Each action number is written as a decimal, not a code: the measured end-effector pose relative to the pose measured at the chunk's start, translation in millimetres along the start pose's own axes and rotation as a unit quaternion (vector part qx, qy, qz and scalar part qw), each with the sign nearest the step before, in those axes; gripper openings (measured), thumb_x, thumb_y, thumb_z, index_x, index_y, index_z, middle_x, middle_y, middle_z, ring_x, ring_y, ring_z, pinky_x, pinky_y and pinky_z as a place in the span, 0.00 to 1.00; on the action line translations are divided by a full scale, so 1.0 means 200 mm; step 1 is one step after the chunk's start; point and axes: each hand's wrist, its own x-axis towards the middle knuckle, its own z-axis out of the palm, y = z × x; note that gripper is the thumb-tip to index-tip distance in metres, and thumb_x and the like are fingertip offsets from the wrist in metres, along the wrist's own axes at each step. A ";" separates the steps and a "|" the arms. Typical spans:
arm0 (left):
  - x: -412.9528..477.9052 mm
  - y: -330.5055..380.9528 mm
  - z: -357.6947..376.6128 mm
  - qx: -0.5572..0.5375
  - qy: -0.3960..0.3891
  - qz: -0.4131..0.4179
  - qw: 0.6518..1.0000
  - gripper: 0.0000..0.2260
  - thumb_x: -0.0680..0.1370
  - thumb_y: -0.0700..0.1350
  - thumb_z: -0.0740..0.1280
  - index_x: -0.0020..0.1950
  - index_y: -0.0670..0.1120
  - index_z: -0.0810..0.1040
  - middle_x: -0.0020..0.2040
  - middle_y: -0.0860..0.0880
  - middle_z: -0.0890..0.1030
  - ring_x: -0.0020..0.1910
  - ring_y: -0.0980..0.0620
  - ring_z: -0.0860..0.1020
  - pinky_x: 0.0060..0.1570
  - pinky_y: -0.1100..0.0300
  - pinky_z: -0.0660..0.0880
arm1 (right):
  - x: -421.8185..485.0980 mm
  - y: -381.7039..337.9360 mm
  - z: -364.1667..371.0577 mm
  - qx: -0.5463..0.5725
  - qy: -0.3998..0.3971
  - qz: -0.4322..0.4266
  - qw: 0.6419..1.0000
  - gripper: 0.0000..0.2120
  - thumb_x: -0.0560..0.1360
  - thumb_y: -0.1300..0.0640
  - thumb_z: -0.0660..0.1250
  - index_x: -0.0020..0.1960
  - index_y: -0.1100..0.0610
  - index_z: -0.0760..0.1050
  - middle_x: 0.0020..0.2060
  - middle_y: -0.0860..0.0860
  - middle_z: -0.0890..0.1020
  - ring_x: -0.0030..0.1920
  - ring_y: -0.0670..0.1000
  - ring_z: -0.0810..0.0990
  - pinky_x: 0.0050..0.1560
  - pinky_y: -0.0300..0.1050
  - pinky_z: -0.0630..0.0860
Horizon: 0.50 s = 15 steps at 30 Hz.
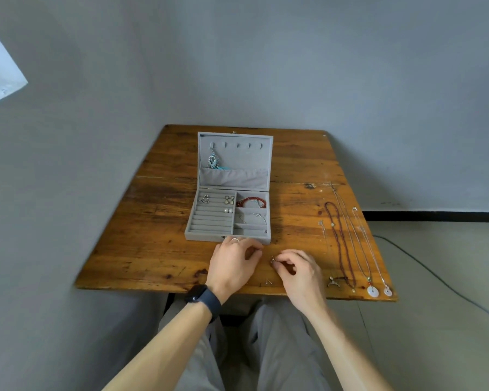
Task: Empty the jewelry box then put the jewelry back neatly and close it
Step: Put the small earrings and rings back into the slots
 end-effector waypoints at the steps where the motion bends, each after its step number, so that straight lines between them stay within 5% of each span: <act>1: -0.01 -0.01 -0.02 -0.024 0.000 -0.006 1.000 0.09 0.80 0.53 0.65 0.59 0.57 0.80 0.55 0.57 0.81 0.56 0.57 0.74 0.57 0.58 0.75 | 0.00 0.00 -0.01 0.010 0.001 0.000 1.000 0.03 0.75 0.55 0.73 0.48 0.49 0.82 0.47 0.38 0.78 0.49 0.44 0.78 0.49 0.31 0.68; 9: -0.02 -0.14 -0.25 -0.189 0.034 -0.063 0.979 0.04 0.78 0.48 0.71 0.52 0.54 0.82 0.46 0.60 0.83 0.49 0.66 0.78 0.47 0.73 0.73 | 0.06 -0.05 -0.09 0.063 -0.040 0.037 0.997 0.04 0.76 0.57 0.71 0.50 0.50 0.81 0.43 0.37 0.82 0.45 0.30 0.77 0.43 0.20 0.70; 15: -0.02 -0.28 -0.38 -0.225 0.069 -0.104 0.966 0.03 0.78 0.48 0.71 0.50 0.55 0.83 0.46 0.60 0.83 0.48 0.68 0.78 0.46 0.74 0.72 | 0.13 -0.10 -0.10 0.069 -0.026 0.025 0.997 0.03 0.75 0.54 0.73 0.47 0.48 0.81 0.41 0.38 0.83 0.47 0.33 0.79 0.43 0.24 0.73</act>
